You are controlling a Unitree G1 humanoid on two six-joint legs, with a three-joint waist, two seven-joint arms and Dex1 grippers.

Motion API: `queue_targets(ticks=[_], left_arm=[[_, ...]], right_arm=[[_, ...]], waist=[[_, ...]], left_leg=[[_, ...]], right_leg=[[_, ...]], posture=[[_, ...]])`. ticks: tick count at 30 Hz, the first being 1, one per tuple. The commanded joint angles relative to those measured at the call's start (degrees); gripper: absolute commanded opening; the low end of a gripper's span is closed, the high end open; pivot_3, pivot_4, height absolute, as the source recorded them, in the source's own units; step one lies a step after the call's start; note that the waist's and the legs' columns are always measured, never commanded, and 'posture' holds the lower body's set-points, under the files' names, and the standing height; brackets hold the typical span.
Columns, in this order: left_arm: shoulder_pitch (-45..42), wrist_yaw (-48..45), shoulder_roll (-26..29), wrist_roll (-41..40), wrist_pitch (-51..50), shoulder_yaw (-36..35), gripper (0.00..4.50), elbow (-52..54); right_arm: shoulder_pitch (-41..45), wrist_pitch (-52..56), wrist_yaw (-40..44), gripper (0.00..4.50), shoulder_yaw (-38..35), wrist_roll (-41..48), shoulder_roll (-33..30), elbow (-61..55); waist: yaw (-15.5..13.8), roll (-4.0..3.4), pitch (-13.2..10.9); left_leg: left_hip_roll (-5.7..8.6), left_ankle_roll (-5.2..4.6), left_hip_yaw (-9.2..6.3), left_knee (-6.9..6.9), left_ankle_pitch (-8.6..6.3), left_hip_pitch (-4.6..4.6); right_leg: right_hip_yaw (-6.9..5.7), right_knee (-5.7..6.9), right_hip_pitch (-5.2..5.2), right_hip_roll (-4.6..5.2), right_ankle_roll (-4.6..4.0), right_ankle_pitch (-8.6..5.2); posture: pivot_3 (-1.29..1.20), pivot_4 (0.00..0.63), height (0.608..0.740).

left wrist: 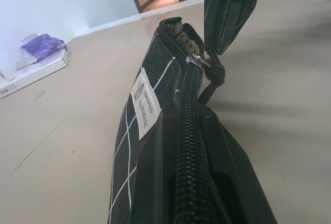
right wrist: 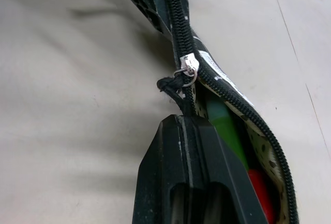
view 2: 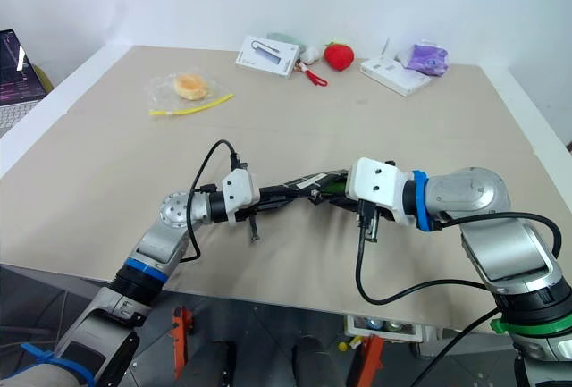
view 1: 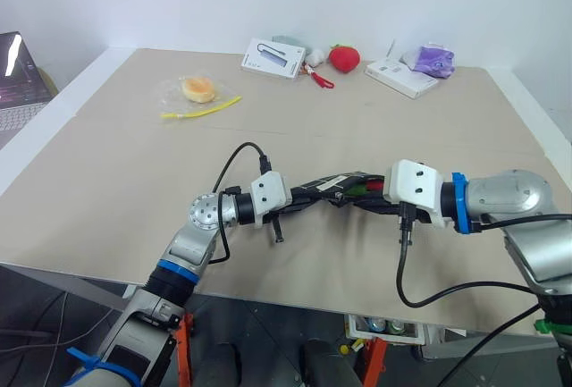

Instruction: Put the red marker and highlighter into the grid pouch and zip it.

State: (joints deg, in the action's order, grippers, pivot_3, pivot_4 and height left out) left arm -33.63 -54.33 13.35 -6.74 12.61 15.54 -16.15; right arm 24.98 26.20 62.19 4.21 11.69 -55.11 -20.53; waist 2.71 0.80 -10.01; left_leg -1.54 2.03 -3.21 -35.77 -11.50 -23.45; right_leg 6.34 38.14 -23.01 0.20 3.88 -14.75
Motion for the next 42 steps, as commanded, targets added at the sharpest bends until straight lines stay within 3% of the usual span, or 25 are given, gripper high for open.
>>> queue_targets(ticks=[1,8,14,17,18,19,24,26,33,38,42], left_arm=[[-0.1,0.3,0.3,-0.7,0.5,-1.0,0.00,2.5],[0.1,0.0,0.5,-0.8,0.6,-0.8,0.00,2.7],[-0.6,-0.5,0.5,-0.9,0.3,-0.7,0.00,1.9],[-1.0,-0.8,0.8,-0.9,-0.8,-0.9,0.00,1.0],[-1.0,-1.6,1.1,-1.4,-2.0,-0.9,0.77,1.0],[-0.9,-2.7,1.6,-2.0,-3.4,-0.8,1.04,1.3],[0.1,-7.5,3.0,-8.4,-13.6,-1.8,3.49,5.8],[0.6,-9.1,4.1,-10.6,-18.3,-1.8,4.44,7.7],[2.5,-7.7,6.6,-16.7,-31.3,-4.7,4.48,14.9],[3.7,5.7,10.7,-18.5,-37.7,-18.6,4.48,14.8],[7.3,7.4,17.8,-16.2,-36.7,-23.1,4.48,13.8]], right_arm=[[-1.1,-1.3,-1.1,0.03,-8.0,-1.1,-4.7,5.9],[-4.9,-6.6,-2.8,0.03,-15.1,-2.8,-10.0,16.3],[-3.9,-2.5,-3.9,0.03,-16.6,3.6,-5.7,12.2],[-3.1,1.4,-5.0,0.97,-18.2,7.4,-3.2,10.8],[-2.9,2.5,-5.6,1.56,-18.8,8.6,-2.5,10.6],[-2.6,3.6,-6.4,2.00,-19.6,9.7,-1.5,10.4],[-2.9,6.0,-9.4,4.46,-20.6,11.1,0.3,11.1],[-3.0,6.7,-10.2,4.50,-20.9,11.6,0.8,11.6],[-4.3,7.0,-14.0,4.50,-20.1,9.8,1.3,14.9],[-5.5,8.8,-17.0,4.50,-21.4,10.2,2.7,17.1],[-6.9,11.0,-17.3,4.50,-21.4,10.3,2.5,18.9]], waist=[[0.0,0.00,0.0],[0.0,0.00,0.0],[0.1,0.00,0.0],[0.1,-0.01,0.0],[0.0,-0.01,0.0],[0.0,0.00,0.0],[0.0,0.00,0.0],[0.0,-0.01,0.0],[0.0,-0.01,0.0],[0.3,0.00,0.0],[0.5,-0.01,0.0]], left_leg=[[0.00,0.00,0.00,-0.01,0.00,-0.01],[0.09,0.00,0.04,-0.02,0.00,0.00],[-0.02,-0.01,0.03,0.01,0.00,0.09],[-0.01,0.02,0.03,-0.04,0.02,0.07],[-0.01,0.03,0.03,-0.06,0.02,0.06],[0.00,0.03,0.03,-0.07,0.03,0.05],[0.01,0.03,0.02,-0.07,0.02,0.01],[0.01,0.03,0.02,-0.05,0.02,0.01],[0.00,0.03,0.02,-0.05,0.02,0.03],[-0.07,0.03,0.01,-0.05,0.02,0.07],[-0.15,0.03,0.00,0.07,0.02,0.10]], right_leg=[[0.00,0.00,0.00,0.00,0.00,0.00],[0.01,-0.01,0.03,0.13,0.05,-0.03],[0.03,0.04,0.03,-0.03,-0.05,0.03],[0.06,0.03,0.05,-0.03,0.00,0.08],[0.05,0.03,0.05,-0.03,0.01,0.08],[0.05,0.03,0.06,-0.02,0.02,0.09],[0.04,0.02,0.05,0.00,0.06,0.07],[0.04,0.02,0.04,-0.01,0.05,0.05],[0.03,0.02,0.04,-0.01,0.03,0.05],[0.03,0.04,0.04,-0.06,-0.01,0.08],[0.03,0.04,0.01,-0.15,-0.11,0.06]], posture=[[0.00,0.150,0.733],[0.00,0.150,0.733],[0.00,0.150,0.733],[0.00,0.150,0.733],[0.00,0.150,0.733],[0.00,0.150,0.733],[0.00,0.150,0.733],[0.00,0.150,0.733],[0.00,0.150,0.733],[0.00,0.150,0.733],[0.00,0.150,0.733]])
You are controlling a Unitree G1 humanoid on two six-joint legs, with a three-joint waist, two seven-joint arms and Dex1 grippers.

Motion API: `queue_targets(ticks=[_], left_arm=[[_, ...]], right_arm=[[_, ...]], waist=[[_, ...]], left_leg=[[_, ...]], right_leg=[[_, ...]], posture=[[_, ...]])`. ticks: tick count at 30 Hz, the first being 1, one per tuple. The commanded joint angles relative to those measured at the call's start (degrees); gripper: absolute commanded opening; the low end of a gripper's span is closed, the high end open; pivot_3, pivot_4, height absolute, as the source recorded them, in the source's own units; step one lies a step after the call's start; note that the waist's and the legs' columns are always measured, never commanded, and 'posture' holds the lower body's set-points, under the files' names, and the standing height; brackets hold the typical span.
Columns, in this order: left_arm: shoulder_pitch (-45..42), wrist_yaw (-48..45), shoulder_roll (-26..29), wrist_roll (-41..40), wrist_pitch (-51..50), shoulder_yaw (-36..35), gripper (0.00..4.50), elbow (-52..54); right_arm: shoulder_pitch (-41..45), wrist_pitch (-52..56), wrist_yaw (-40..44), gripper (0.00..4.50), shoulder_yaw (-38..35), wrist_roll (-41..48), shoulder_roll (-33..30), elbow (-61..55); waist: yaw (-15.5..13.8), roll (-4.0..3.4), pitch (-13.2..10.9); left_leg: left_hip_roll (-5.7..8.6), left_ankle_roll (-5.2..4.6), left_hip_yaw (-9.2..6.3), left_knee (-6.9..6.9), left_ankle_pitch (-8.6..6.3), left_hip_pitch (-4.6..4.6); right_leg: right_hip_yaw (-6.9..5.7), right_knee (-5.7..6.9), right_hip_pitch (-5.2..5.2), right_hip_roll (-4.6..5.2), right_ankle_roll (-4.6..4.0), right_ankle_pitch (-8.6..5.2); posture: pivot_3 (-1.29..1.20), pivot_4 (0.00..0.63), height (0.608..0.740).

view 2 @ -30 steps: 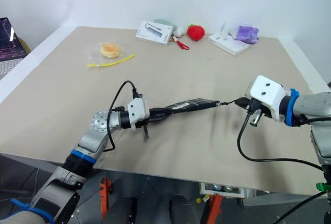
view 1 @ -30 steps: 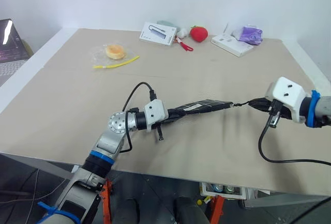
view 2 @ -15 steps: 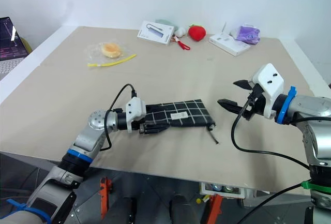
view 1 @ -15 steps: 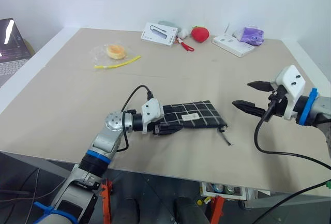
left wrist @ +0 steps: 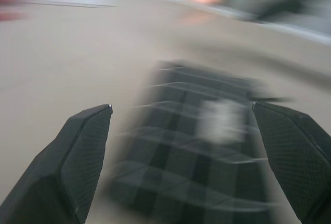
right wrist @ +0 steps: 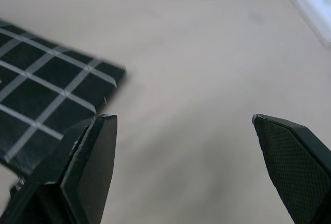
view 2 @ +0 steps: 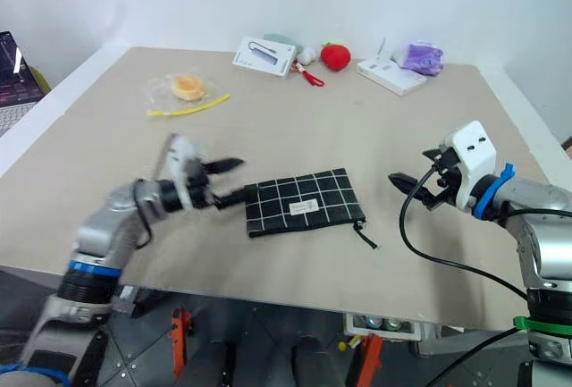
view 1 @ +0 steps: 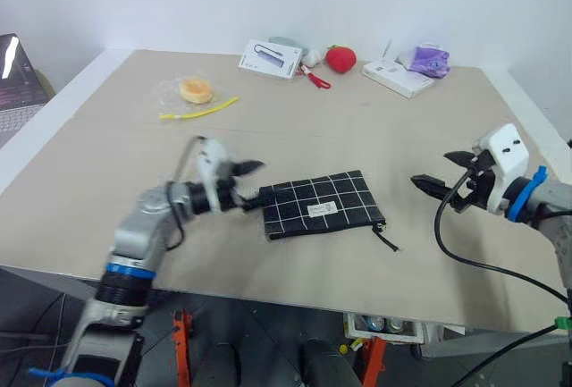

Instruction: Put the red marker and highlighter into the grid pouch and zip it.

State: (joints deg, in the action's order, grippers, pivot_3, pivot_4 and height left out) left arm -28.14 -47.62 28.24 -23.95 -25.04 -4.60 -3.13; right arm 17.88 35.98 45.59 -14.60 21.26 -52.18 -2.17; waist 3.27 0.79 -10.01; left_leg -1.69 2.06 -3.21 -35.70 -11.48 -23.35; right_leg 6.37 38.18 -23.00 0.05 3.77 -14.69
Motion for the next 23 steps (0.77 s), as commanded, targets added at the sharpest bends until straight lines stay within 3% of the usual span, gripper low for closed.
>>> queue_targets(ticks=[1,10,23], left_arm=[[2.8,0.7,4.8,1.4,1.1,-4.0,4.48,0.4],[7.0,-1.9,13.7,2.0,1.8,-7.6,4.48,-0.8],[6.2,-4.0,15.6,1.8,-1.6,-6.5,4.48,-0.9]], right_arm=[[0.1,1.7,-0.9,4.50,-2.8,0.5,-0.7,1.8],[-0.7,2.6,2.1,4.50,-4.6,1.4,-2.8,8.5],[-3.6,0.5,1.3,4.50,-7.8,1.7,-1.8,9.5]], waist=[[0.0,0.00,0.0],[-0.6,0.09,-0.1],[-0.5,0.12,-0.1]], left_leg=[[0.02,0.00,0.01,0.00,0.00,-0.01],[0.12,0.01,0.04,-0.03,0.00,-0.07],[0.08,0.01,0.06,0.02,0.00,-0.07]], right_leg=[[0.00,0.00,0.00,0.03,0.02,-0.02],[-0.04,-0.03,0.00,0.17,0.05,-0.05],[-0.03,-0.03,-0.03,0.15,0.04,-0.07]], posture=[[0.00,0.150,0.733],[0.00,0.150,0.733],[0.00,0.150,0.733]])
